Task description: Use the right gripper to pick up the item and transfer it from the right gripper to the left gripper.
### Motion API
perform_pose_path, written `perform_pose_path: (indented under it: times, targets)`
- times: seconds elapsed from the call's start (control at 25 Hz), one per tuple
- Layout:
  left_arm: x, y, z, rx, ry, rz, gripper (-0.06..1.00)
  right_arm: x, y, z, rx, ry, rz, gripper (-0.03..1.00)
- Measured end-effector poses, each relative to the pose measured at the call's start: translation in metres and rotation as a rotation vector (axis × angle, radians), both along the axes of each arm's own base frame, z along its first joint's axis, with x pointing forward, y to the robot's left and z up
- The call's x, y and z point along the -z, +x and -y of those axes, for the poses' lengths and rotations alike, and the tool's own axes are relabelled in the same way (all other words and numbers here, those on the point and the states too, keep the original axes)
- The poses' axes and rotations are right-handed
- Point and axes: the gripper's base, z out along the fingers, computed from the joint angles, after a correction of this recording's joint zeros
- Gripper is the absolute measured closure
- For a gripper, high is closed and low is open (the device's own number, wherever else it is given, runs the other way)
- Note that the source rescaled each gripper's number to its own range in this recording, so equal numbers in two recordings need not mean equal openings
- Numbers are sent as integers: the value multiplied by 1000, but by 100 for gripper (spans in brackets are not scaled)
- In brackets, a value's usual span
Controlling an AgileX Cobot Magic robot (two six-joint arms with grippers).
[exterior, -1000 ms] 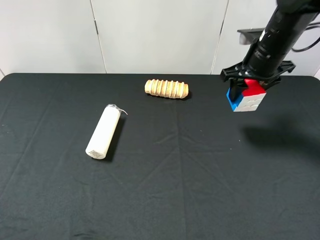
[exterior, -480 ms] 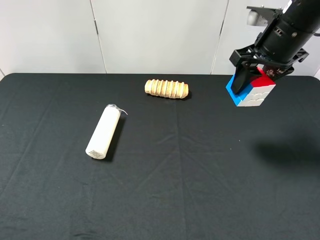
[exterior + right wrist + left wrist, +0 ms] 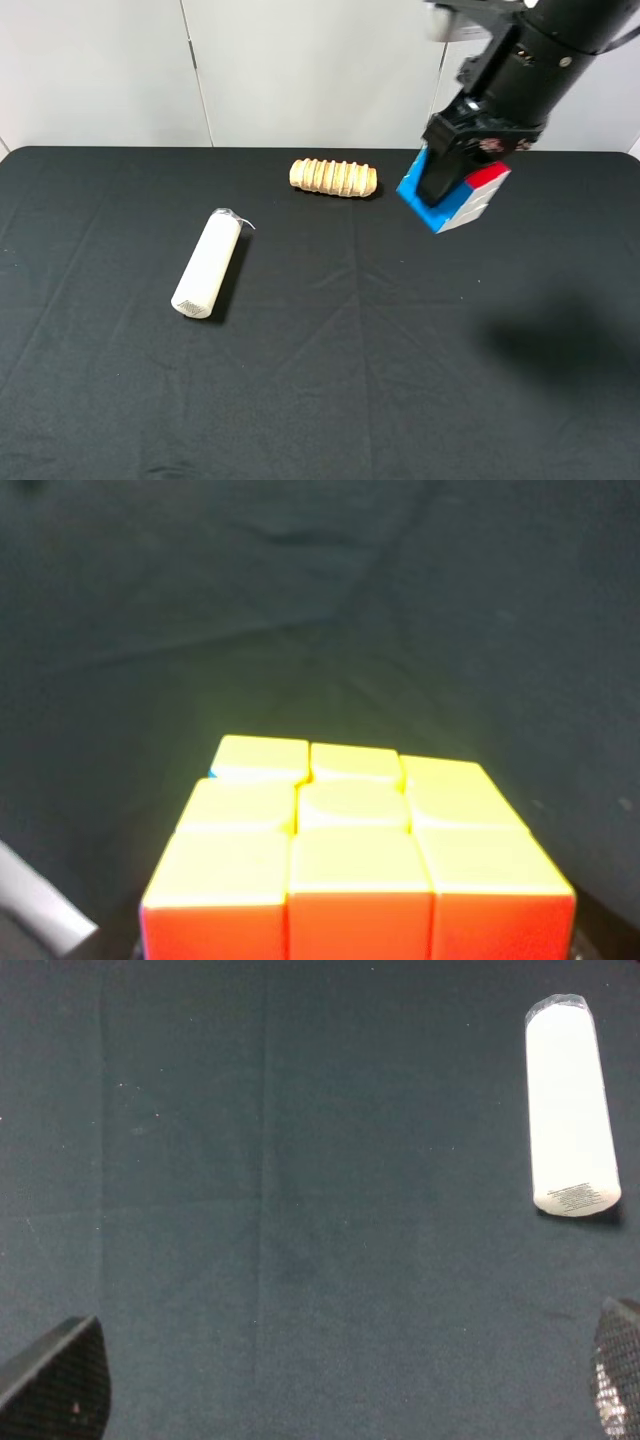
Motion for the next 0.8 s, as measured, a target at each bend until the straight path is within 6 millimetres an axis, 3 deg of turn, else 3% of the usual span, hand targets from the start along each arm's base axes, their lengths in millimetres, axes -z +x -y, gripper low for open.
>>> perform_pose_path:
  times: [0.4,0.64,0.8]
  targets:
    - [0,0,1,7,-9,2,6,-13,-20,-39,-292,286,7,97]
    - [-2,-1,5,67,4,0,6,-18,-24,-45,-350,378,16,97]
    - [-14,4,10,138,-1,-45,6,-18,-24,-45,-356,386,18,97]
